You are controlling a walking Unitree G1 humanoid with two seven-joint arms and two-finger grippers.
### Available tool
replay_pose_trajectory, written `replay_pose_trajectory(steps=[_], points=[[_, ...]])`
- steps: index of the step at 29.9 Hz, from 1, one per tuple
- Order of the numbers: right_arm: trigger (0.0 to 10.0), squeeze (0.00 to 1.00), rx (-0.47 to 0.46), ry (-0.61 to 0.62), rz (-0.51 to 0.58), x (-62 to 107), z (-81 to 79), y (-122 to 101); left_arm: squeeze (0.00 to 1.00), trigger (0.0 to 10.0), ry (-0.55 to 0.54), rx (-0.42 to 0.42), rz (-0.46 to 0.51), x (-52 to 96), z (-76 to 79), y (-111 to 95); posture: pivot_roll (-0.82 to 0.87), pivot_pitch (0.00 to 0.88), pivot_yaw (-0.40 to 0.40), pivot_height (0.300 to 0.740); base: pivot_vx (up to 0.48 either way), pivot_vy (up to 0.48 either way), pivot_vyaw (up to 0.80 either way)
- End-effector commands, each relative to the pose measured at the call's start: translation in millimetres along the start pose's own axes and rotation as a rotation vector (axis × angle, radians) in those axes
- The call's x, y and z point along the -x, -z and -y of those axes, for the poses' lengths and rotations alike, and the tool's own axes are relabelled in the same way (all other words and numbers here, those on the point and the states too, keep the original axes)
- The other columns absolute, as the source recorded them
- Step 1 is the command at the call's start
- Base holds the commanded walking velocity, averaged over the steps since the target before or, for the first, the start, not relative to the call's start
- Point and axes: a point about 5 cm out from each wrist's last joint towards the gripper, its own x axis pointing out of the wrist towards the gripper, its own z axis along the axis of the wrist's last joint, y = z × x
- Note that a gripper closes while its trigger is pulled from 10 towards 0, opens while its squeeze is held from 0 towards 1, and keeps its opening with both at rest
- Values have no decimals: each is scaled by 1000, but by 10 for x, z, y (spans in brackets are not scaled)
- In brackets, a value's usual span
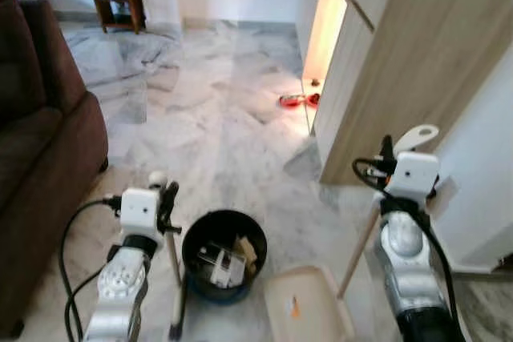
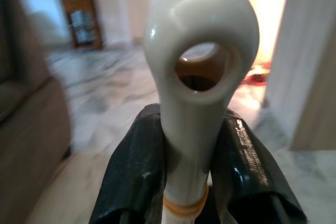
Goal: Sweep floor
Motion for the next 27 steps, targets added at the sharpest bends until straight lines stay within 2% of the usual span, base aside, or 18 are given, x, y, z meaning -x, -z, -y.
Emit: replay_pose_trajectory(steps=[1,20,27], points=[[10000,0,-16,-4,6,9,-22,-9,0,10000,8,0,25,-1,12,-53,-92,30,-34,740,-277,0,0],[10000,0,-30,-11,0,5,-28,2,0,10000,11,10,30,-11,37,-63,-93,29,-38,740,-284,0,0],[10000,0,-36,-27,-1,11,-40,5,0,10000,1,6,28,-13,40,-59,-98,24,-40,740,0,0,0]])
